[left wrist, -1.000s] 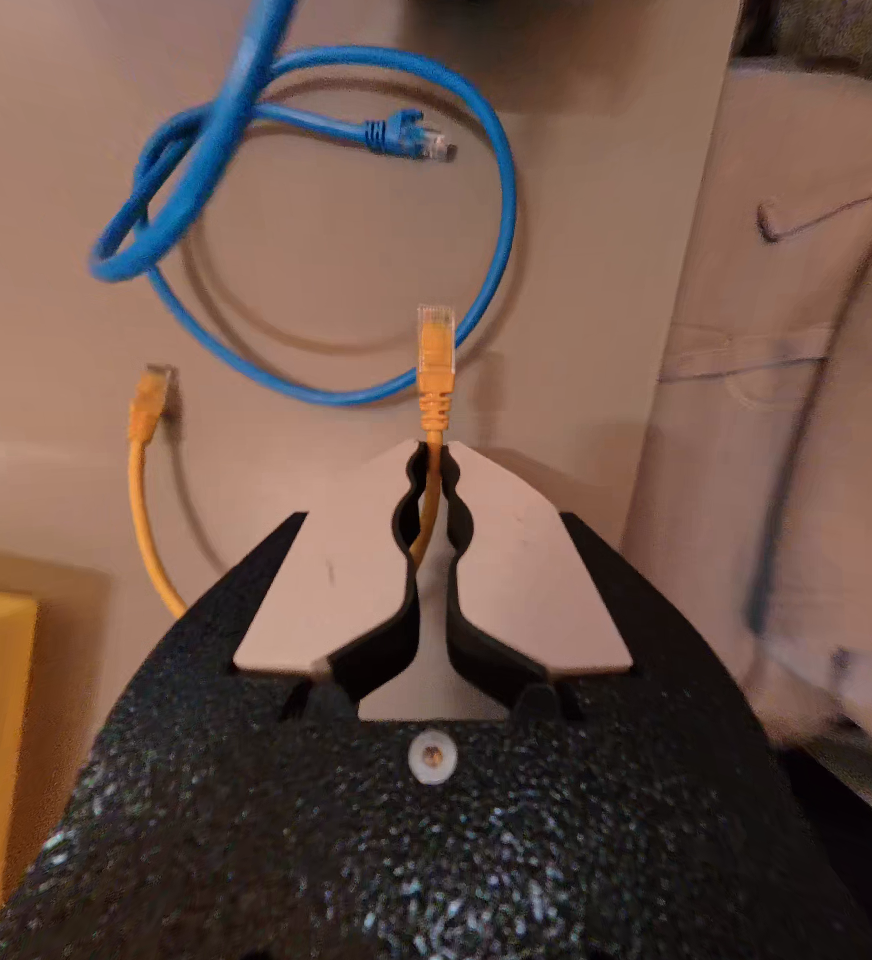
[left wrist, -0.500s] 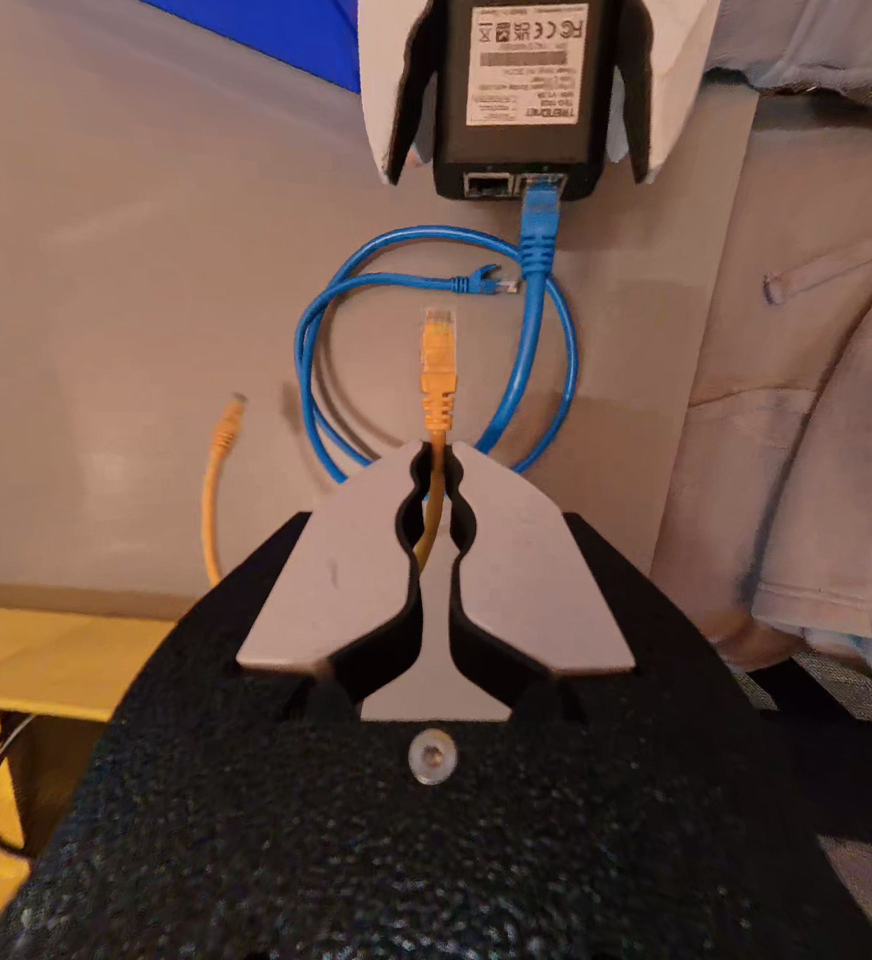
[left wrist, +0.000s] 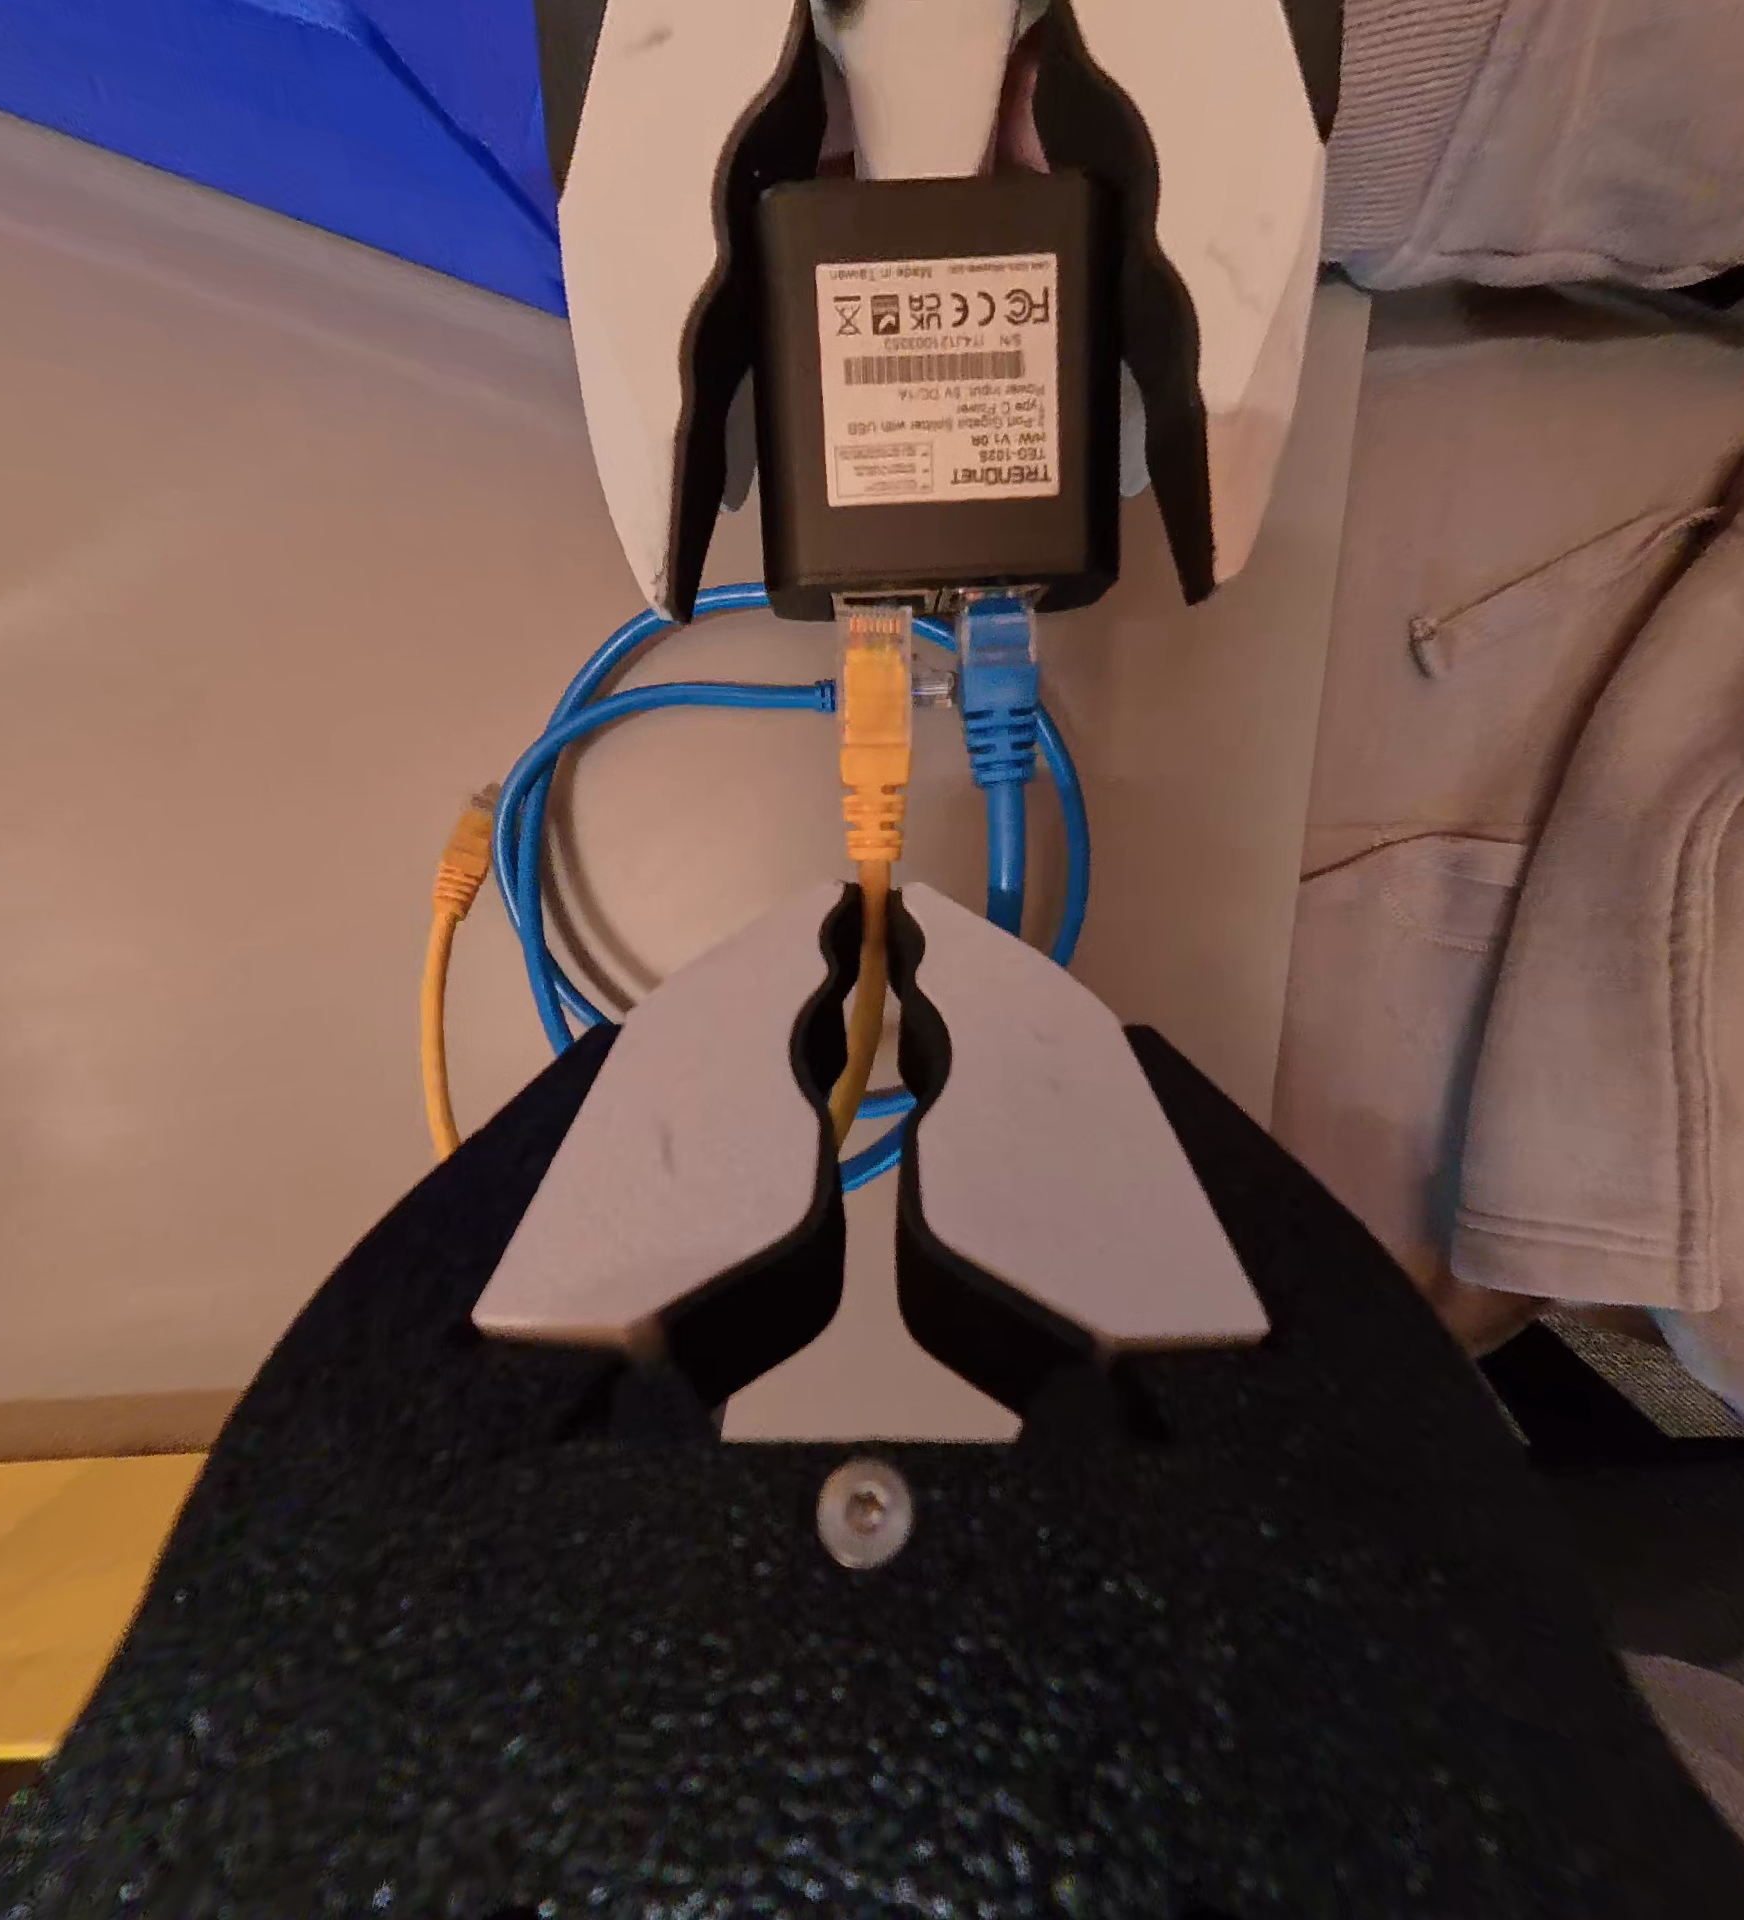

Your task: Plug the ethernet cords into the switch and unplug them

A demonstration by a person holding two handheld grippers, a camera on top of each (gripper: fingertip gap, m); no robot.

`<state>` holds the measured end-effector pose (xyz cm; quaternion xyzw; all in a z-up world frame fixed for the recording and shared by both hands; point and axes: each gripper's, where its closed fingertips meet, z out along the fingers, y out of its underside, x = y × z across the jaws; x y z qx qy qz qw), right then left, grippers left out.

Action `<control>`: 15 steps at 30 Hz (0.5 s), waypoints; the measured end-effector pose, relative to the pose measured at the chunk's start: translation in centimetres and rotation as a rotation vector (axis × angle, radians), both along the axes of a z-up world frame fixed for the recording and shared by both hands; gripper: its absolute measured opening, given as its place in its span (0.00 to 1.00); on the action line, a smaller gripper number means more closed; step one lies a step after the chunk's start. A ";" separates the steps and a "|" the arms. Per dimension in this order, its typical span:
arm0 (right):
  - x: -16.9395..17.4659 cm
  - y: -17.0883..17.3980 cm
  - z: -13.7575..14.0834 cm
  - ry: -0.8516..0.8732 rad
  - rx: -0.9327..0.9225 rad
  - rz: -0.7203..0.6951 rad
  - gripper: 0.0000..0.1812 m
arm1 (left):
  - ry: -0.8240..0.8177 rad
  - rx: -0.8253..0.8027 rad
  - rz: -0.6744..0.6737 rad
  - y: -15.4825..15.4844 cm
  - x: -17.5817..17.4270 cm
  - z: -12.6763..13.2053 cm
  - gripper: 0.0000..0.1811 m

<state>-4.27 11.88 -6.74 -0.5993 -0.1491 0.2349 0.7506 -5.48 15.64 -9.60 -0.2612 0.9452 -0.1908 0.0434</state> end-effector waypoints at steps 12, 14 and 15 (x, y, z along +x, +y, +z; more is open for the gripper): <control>-0.1 0.0 -0.1 -0.007 -0.003 -0.001 0.41 | 0.073 0.009 -0.016 -0.3 -0.4 0.1 0.02; 0.0 0.0 0.0 -0.004 0.001 0.000 0.41 | 0.088 0.018 -0.007 -0.3 -0.4 0.1 0.02; 0.1 -0.1 0.0 0.001 0.005 -0.005 0.41 | 0.088 0.021 0.007 -0.3 -0.3 0.1 0.02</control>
